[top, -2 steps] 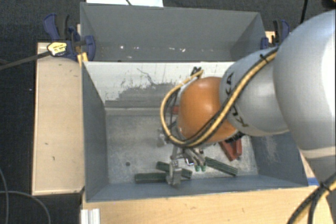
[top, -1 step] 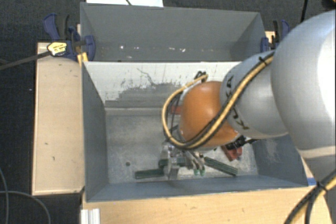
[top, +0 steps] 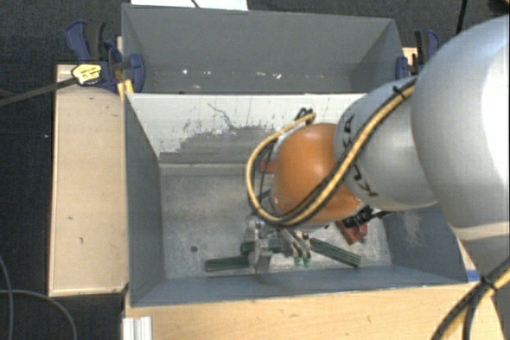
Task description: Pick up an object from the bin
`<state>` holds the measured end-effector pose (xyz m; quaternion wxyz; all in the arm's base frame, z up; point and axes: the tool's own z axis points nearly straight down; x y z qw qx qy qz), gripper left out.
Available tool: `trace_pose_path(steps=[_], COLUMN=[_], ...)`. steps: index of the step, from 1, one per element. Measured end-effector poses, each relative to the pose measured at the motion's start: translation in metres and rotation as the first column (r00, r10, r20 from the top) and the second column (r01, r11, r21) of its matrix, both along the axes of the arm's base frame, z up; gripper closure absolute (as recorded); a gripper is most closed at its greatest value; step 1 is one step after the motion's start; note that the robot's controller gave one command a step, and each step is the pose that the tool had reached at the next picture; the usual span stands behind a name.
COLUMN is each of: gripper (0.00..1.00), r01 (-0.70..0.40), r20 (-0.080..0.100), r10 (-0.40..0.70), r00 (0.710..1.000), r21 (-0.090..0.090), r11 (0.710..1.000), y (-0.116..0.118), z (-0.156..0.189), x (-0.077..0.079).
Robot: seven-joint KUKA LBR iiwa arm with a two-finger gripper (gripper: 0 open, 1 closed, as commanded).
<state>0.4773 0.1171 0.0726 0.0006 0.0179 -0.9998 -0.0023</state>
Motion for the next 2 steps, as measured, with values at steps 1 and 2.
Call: trace_pose_path(steps=[1,2], gripper=[1.0,1.0], r01=[0.0,0.0], r20=[0.001,-0.001], r10=[0.0,0.0], r00=[1.0,1.0], r21=[0.0,-0.003], r11=[1.0,1.0], y=[0.0002,-0.0006], z=[0.0018,0.0092], x=[-0.0001,-0.0011])
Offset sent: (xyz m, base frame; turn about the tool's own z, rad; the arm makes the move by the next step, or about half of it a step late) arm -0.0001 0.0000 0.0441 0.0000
